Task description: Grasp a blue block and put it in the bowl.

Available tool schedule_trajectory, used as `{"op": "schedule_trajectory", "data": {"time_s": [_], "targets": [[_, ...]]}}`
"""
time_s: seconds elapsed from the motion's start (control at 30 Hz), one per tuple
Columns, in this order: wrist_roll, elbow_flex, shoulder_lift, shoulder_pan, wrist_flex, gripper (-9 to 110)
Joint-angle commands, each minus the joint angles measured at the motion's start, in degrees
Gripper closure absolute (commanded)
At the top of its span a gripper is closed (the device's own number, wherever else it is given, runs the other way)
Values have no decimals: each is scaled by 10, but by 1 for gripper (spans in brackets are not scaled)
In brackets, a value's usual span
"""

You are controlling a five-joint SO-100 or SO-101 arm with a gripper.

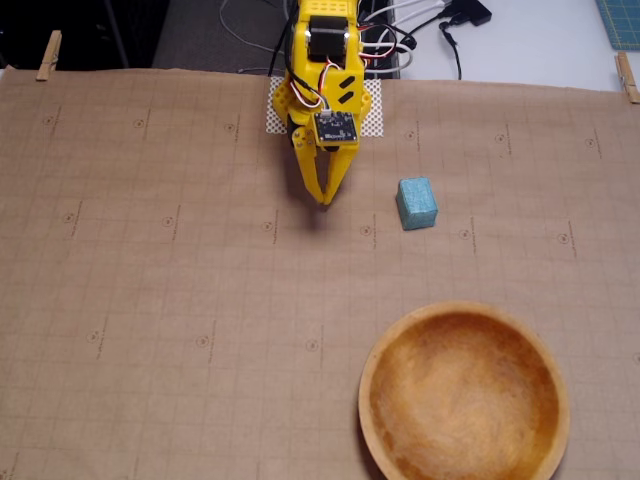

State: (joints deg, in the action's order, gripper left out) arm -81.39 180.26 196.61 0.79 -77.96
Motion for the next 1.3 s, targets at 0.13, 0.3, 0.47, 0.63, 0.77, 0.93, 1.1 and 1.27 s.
{"op": "schedule_trajectory", "data": {"time_s": [0.13,0.3,0.47,0.63,0.77,0.93,1.1,1.27], "targets": [[3,-11,3,-1,-1,105],[3,-11,3,-1,-1,105],[3,-11,3,-1,-1,105],[-4,-11,3,5,-1,105],[3,-11,3,5,-1,105],[3,-16,5,3,2,105],[-4,-94,4,6,2,105],[-5,-171,4,4,3,105]]}}
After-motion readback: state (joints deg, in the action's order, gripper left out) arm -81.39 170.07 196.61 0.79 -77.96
